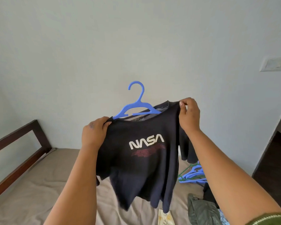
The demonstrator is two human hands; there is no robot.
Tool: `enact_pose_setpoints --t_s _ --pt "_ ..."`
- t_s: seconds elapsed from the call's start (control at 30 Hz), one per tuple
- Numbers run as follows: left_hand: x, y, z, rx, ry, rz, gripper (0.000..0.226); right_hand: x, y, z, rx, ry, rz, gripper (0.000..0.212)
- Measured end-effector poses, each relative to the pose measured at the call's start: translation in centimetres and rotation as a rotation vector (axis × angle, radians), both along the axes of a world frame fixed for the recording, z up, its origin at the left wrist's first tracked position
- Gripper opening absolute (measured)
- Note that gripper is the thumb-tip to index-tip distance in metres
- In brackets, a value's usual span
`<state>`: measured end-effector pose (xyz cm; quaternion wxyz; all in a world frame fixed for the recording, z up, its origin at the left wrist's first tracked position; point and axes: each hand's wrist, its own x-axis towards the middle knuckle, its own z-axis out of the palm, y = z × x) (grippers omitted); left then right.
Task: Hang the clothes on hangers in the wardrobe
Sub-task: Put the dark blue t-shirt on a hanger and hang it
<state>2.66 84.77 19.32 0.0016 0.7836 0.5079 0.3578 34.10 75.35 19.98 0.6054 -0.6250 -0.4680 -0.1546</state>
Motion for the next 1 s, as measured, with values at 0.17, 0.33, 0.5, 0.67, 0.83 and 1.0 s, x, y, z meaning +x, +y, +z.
enact_pose_setpoints --t_s 0.17,0.33,0.5,0.67,0.83,1.0 --pt "0.1 -0.2 0.7 0.055 -0.178 -0.015 0.020 -2.2 -0.8 -1.3 -0.053 -0.436 0.041 0.020" --pt "-0.5 -0.4 2.7 0.004 -0.194 -0.177 0.015 -0.5 -0.7 -1.1 -0.178 -0.273 -0.075 0.036" --pt "-0.4 -0.9 4.0 0.000 -0.198 -0.263 0.013 1.2 -0.5 -0.2 -0.348 -0.429 -0.042 0.025" --pt "-0.7 -0.6 4.4 -0.058 -0.271 -0.309 0.018 1.2 -1.3 0.0 -0.298 -0.231 0.102 0.020" --pt "-0.5 -0.9 4.5 -0.085 -0.292 -0.299 0.028 1.5 -1.3 1.4 -0.442 -0.026 0.113 0.028" --pt "1.3 -1.6 4.2 0.018 -0.279 -0.273 0.009 0.7 -2.3 1.0 -0.304 -0.346 -0.186 0.029"
